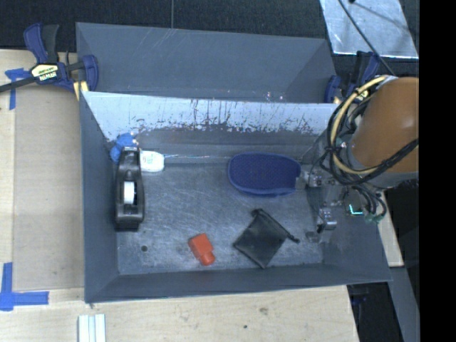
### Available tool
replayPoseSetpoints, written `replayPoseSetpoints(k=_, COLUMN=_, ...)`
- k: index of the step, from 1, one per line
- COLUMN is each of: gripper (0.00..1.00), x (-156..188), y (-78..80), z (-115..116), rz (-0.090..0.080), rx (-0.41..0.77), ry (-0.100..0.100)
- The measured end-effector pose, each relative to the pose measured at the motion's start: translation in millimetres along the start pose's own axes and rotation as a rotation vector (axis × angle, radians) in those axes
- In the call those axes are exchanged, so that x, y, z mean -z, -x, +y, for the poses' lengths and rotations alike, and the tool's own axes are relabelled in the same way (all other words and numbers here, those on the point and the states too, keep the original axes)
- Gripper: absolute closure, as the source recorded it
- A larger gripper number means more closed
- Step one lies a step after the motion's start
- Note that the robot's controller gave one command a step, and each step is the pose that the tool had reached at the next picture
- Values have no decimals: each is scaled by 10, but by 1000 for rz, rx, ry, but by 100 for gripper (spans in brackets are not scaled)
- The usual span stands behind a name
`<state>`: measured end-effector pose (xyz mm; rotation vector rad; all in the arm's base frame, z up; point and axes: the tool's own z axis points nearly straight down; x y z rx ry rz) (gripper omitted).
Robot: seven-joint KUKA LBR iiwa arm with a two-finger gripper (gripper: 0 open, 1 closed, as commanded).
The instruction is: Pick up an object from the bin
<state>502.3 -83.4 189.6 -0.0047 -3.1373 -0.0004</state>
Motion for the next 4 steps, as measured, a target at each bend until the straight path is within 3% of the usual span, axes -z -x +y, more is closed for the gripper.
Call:
replayPoseSetpoints(k=1, gripper=0, x=-1230, y=63, z=613, rz=-1, rx=-194, ry=1)
replayPoseSetpoints(k=2, gripper=100, x=-1189, y=82, z=591, rz=-8, rx=-194, ry=0)
replayPoseSetpoints(k=3, gripper=100, x=1, y=284, z=503, rz=-17, rx=-203, ry=0)
replayPoseSetpoints(k=4, gripper=100, x=680, y=293, z=466, rz=-16, rx=-214, ry=1)
